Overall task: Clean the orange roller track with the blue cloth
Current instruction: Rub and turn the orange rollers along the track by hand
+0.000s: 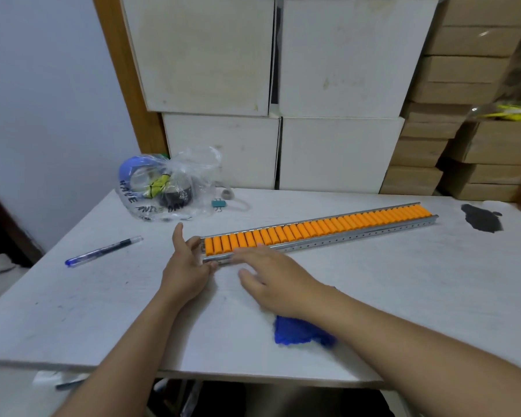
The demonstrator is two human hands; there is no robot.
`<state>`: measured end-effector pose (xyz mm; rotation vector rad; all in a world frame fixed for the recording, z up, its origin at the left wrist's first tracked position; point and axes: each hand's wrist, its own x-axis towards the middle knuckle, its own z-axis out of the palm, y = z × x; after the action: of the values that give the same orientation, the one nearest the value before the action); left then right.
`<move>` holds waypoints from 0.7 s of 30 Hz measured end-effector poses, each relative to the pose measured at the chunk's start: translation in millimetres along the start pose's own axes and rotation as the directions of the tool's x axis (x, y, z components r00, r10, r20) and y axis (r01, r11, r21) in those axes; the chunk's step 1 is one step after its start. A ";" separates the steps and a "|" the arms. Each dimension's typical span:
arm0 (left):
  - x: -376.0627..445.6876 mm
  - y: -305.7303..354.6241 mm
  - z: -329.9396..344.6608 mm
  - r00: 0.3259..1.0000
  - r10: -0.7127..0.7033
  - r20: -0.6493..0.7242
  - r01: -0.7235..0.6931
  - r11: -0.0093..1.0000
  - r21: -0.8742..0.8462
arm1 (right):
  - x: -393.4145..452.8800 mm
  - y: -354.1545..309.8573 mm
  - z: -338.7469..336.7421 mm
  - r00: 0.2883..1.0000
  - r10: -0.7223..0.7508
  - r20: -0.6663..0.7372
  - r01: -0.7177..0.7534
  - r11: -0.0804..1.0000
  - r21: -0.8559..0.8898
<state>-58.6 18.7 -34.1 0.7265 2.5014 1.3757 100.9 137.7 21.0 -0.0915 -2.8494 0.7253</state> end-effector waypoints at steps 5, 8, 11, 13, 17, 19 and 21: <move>-3.6 1.8 -3.1 0.997 0.078 0.013 -0.079 0.996 0.040 | 64.1 -8.2 39.7 0.993 -0.115 0.033 0.118 0.984 -0.135; -3.9 3.3 -2.4 0.997 0.068 0.023 -0.069 0.997 0.035 | 72.0 -1.2 48.9 0.991 -0.136 0.014 0.136 0.969 -0.208; -0.6 -0.8 0.5 0.999 0.046 0.006 -0.046 0.999 -0.012 | 67.9 13.3 45.0 0.990 -0.139 -0.016 0.132 0.963 -0.236; 2.0 -3.1 2.3 0.999 0.036 -0.016 -0.036 0.999 -0.022 | 61.6 27.2 36.4 0.992 -0.124 -0.020 0.115 0.959 -0.260; 5.8 -9.2 4.1 0.999 0.033 -0.025 -0.033 0.999 -0.020 | 40.2 59.1 11.7 0.999 -0.019 -0.026 0.012 0.966 -0.257; 7.2 -12.2 2.9 1.000 0.010 -0.009 -0.011 0.999 -0.037 | 25.5 76.0 -3.9 0.998 0.050 -0.031 -0.057 0.963 -0.262; 8.5 -14.4 2.4 1.000 0.002 -0.006 -0.003 0.999 -0.046 | 10.5 94.9 -19.0 0.990 0.123 -0.075 -0.138 0.958 -0.251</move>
<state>-69.5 18.3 -46.9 0.7175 2.4650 1.4338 95.5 231.0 -6.3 -0.3369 -2.8848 0.3662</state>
